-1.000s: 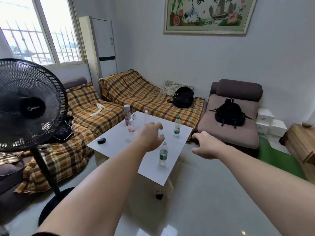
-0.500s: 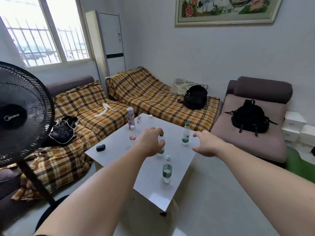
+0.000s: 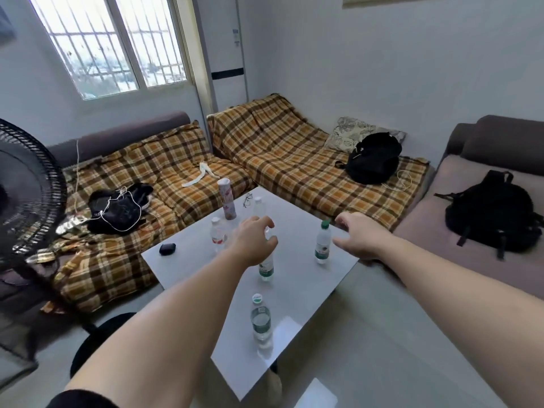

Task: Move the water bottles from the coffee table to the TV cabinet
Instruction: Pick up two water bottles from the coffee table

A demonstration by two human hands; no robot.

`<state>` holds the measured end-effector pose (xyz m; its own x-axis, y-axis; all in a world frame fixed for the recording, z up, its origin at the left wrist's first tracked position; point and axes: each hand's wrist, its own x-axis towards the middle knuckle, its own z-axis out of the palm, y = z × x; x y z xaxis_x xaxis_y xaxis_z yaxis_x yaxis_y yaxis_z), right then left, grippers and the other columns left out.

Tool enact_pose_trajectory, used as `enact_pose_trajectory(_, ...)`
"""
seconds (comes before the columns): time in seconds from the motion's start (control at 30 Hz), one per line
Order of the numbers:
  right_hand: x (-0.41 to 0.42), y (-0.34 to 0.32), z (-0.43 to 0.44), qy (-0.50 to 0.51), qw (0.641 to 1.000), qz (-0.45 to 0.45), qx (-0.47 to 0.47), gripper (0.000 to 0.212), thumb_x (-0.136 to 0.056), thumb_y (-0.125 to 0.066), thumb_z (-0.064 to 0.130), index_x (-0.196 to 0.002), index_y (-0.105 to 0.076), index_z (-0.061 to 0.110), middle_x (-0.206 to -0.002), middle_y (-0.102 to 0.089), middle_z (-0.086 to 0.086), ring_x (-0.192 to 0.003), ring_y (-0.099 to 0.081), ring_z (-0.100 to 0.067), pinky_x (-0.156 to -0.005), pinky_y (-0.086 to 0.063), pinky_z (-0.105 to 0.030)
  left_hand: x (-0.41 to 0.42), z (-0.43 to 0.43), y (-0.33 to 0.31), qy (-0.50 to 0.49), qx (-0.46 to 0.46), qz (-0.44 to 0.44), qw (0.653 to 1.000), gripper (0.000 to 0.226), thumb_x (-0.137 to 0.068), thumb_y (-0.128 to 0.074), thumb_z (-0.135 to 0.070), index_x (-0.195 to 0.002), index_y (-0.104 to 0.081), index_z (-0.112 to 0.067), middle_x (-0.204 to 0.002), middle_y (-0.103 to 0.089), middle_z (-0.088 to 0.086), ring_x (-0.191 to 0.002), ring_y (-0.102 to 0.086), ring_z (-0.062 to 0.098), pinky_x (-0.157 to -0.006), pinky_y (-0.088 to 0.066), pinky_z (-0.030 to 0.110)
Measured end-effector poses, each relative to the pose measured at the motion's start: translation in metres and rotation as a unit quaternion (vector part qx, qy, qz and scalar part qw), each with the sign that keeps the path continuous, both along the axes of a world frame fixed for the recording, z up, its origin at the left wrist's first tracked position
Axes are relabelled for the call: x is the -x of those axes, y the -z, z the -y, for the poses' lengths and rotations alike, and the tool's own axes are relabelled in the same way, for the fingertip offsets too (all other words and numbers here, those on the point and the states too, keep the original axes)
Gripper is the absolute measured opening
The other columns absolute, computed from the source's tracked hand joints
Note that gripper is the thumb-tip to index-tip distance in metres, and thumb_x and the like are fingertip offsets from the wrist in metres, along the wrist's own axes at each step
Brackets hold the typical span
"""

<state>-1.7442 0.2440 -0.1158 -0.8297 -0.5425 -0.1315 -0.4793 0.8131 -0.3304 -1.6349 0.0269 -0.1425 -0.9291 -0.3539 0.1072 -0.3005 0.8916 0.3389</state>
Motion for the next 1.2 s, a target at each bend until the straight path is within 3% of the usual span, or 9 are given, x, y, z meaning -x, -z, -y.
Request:
enact_pose_trajectory(0.07, 0.023, 0.001, -0.006, -0.006, 1.000, 0.003, -0.011, 0.052, -0.087, -0.057, 0.037, -0.134, -0.044, 0.019, -0.134, -0.047, -0.007, -0.105, -0.056, -0.024, -0.089, -0.052, -0.040, 0.017, -0.002, 0.005, -0.008, 0.008, 0.004, 1.000, 0.036, -0.086, -0.052, -0.043, -0.119, -0.054, -0.029, -0.119, -0.058, 0.001, -0.110, -0.051, 0.021, -0.083, -0.040, 0.034)
enact_pose_trajectory(0.2, 0.060, 0.010, -0.003, -0.030, 0.999, 0.007, -0.009, 0.051, -0.087, -0.056, 0.039, -0.133, -0.045, 0.020, -0.132, -0.046, -0.004, -0.101, -0.056, -0.023, -0.078, -0.054, -0.036, 0.047, 0.003, 0.011, -0.022, 0.017, 0.013, 1.000, 0.037, -0.084, -0.052, -0.044, -0.119, -0.052, -0.033, -0.124, -0.054, -0.001, -0.115, -0.048, 0.021, -0.084, -0.046, 0.039)
enact_pose_trajectory(0.5, 0.161, 0.043, 0.036, -0.066, 0.998, 0.006, -0.025, 0.054, -0.087, -0.057, 0.040, -0.136, -0.042, 0.023, -0.136, -0.044, -0.003, -0.095, -0.057, -0.019, -0.084, -0.054, -0.040, 0.132, 0.040, 0.055, -0.061, 0.001, 0.026, 0.998, 0.037, -0.083, -0.053, -0.047, -0.119, -0.051, -0.036, -0.125, -0.053, -0.003, -0.114, -0.048, 0.020, -0.080, -0.045, 0.037)
enact_pose_trajectory(0.73, 0.246, 0.090, 0.090, -0.101, 0.989, 0.025, -0.105, 0.058, -0.088, -0.055, 0.040, -0.140, -0.038, 0.021, -0.142, -0.039, -0.005, -0.113, -0.053, -0.024, -0.089, -0.050, -0.040, 0.199, 0.081, 0.117, -0.094, -0.061, 0.061, 0.992, 0.038, -0.083, -0.052, -0.045, -0.119, -0.051, -0.035, -0.125, -0.052, -0.004, -0.112, -0.049, 0.021, -0.088, -0.048, 0.041)
enact_pose_trajectory(0.9, 0.286, 0.113, 0.134, -0.141, 0.980, 0.038, -0.132, 0.056, -0.089, -0.053, 0.039, -0.141, -0.038, 0.022, -0.145, -0.038, -0.004, -0.113, -0.055, -0.023, -0.077, -0.046, -0.033, 0.224, 0.113, 0.154, -0.129, -0.073, 0.118, 0.982, 0.039, -0.083, -0.051, -0.045, -0.120, -0.050, -0.034, -0.125, -0.052, -0.003, -0.110, -0.050, 0.022, -0.082, -0.046, 0.037)
enact_pose_trajectory(1.0, 0.307, 0.130, 0.149, -0.156, 0.976, 0.053, -0.144, 0.055, -0.089, -0.053, 0.037, -0.140, -0.039, 0.022, -0.142, -0.042, -0.005, -0.107, -0.059, -0.022, -0.082, -0.051, -0.036, 0.239, 0.124, 0.168, -0.155, -0.081, 0.141, 0.975, 0.039, -0.084, -0.052, -0.045, -0.120, -0.051, -0.032, -0.126, -0.053, -0.001, -0.110, -0.050, 0.023, -0.086, -0.046, 0.039)
enact_pose_trajectory(1.2, 0.352, 0.179, 0.158, -0.194, 0.959, 0.079, -0.189, 0.052, -0.089, -0.055, 0.038, -0.136, -0.046, 0.019, -0.140, -0.047, -0.006, -0.123, -0.050, -0.024, -0.095, -0.044, -0.037, 0.251, 0.120, 0.201, -0.201, -0.088, 0.206, 0.954, 0.043, -0.084, -0.051, -0.042, -0.126, -0.049, -0.030, -0.131, -0.050, 0.001, -0.119, -0.046, 0.026, -0.094, -0.039, 0.039)
